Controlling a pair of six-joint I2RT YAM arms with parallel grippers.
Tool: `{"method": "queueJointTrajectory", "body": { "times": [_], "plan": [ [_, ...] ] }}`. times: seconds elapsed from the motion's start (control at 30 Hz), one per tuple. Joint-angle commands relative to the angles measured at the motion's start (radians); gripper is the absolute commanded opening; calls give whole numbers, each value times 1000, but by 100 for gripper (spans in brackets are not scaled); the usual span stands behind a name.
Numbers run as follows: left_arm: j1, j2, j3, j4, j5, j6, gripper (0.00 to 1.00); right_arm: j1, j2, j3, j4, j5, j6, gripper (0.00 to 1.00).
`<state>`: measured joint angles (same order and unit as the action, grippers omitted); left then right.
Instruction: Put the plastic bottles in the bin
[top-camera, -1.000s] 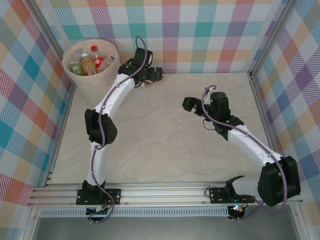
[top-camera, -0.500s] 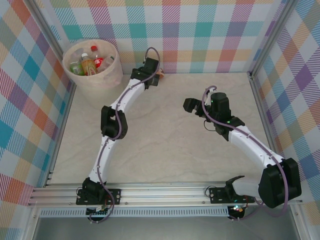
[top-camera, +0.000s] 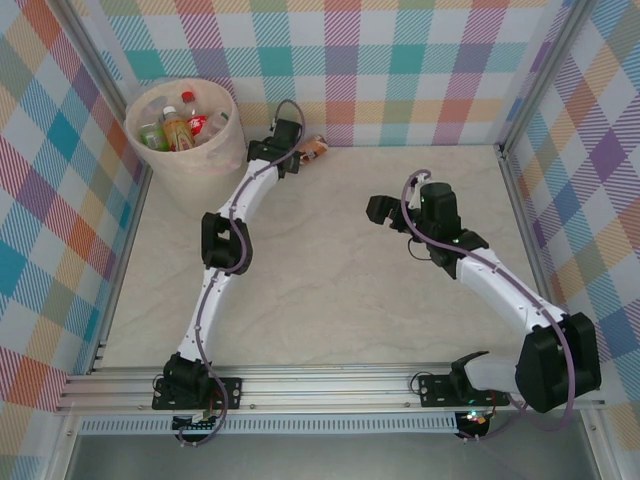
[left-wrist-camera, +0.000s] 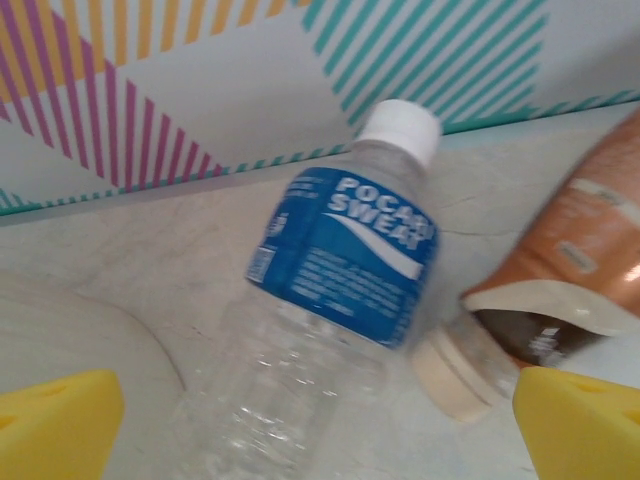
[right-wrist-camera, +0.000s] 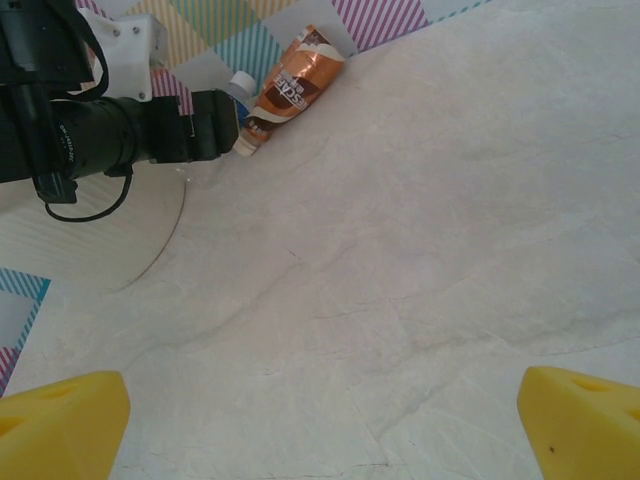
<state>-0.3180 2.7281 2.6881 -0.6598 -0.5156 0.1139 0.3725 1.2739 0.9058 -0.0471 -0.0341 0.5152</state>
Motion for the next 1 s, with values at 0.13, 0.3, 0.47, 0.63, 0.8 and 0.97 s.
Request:
{"method": "queueJointTrajectory", "body": {
  "times": [0.13, 0.3, 0.47, 0.63, 0.8, 0.97],
  "plan": [
    [27, 40, 52, -16, 22, 13, 100, 0, 45, 49, -15, 16, -5, 100],
    [57, 59, 58, -52, 135, -54, 100, 0, 50, 46, -1, 44, -2, 100],
    [88, 76, 59, -67, 195, -118, 99, 0, 69, 53, -2, 46, 6, 100],
    [89, 94, 58, -73, 281, -101, 98, 0, 100, 68, -4, 38, 18, 100],
    [89, 105, 58, -60, 299, -114, 92, 0, 129, 86, -8, 23, 30, 100],
    [91, 109, 57, -18, 234, -161, 88, 1, 139, 90, -9, 20, 31, 100]
  ]
}}
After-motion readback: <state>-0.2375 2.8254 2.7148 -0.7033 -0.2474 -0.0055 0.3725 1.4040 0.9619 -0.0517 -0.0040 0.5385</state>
